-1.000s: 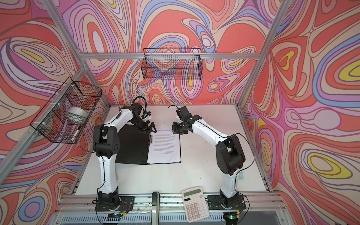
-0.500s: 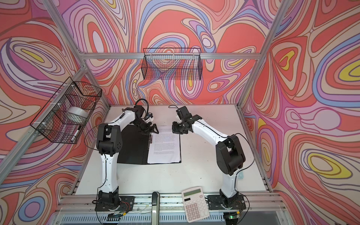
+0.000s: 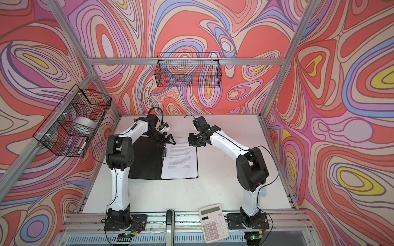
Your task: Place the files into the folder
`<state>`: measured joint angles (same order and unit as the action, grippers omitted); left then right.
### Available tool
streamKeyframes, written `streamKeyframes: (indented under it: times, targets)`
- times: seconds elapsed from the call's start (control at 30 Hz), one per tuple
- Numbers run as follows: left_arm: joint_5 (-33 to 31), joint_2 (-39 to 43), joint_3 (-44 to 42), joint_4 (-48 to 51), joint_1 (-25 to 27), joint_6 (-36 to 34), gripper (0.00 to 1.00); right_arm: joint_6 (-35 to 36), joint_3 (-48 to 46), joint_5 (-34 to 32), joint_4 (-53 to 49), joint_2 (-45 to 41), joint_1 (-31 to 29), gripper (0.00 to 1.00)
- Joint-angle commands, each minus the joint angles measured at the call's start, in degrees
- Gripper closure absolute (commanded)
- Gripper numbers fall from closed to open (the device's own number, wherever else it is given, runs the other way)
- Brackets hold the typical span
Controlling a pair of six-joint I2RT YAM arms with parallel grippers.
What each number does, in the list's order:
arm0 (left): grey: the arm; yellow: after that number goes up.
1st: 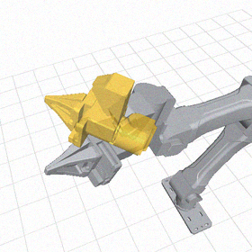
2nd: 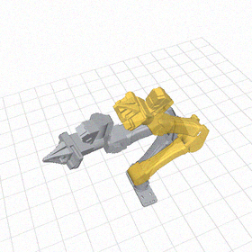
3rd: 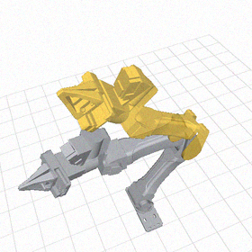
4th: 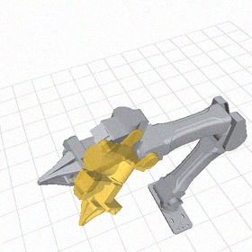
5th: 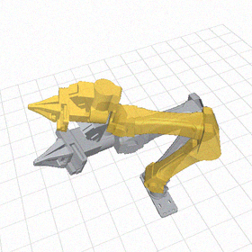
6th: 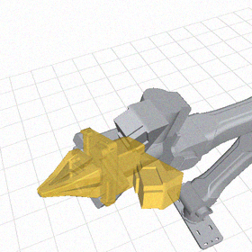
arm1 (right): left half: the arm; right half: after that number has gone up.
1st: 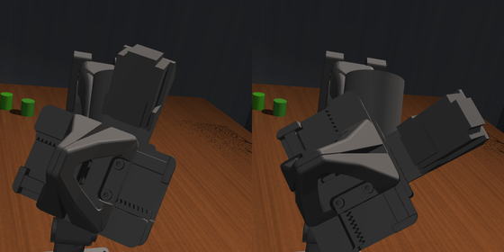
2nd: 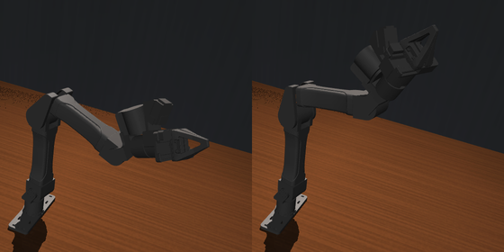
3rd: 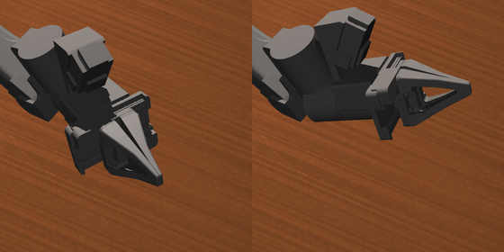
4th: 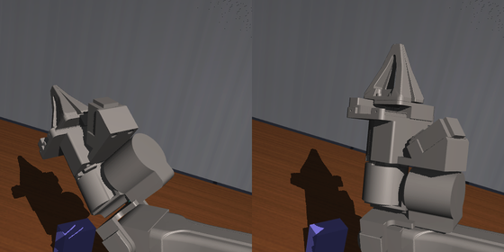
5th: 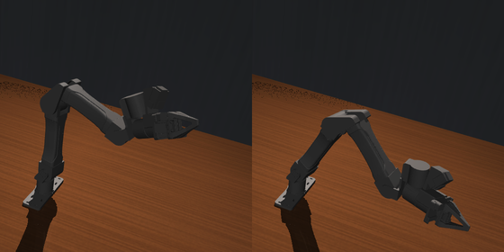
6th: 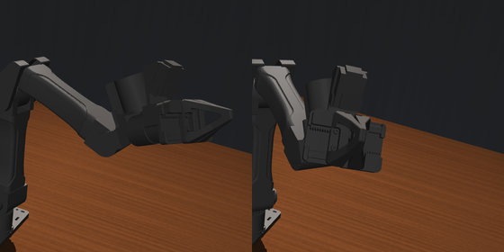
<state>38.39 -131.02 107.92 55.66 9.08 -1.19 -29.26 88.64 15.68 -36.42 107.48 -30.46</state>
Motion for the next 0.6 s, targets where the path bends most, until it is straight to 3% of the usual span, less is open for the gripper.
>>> streamKeyframes:
  times: [0.0, 0.57]
  targets:
    - [3.02, 2.21, -1.47, 0.41, 0.23, 0.14, 0.05, 0.74, 0.48, -0.21, -0.04, 0.28, -0.04, 0.90]
    - [8.34, 19.24, -15.21, 4.28, 0.58, -5.65, 0.05, 0.79, 5.38, -0.30, -2.59, 1.07, -0.13, 0.90]
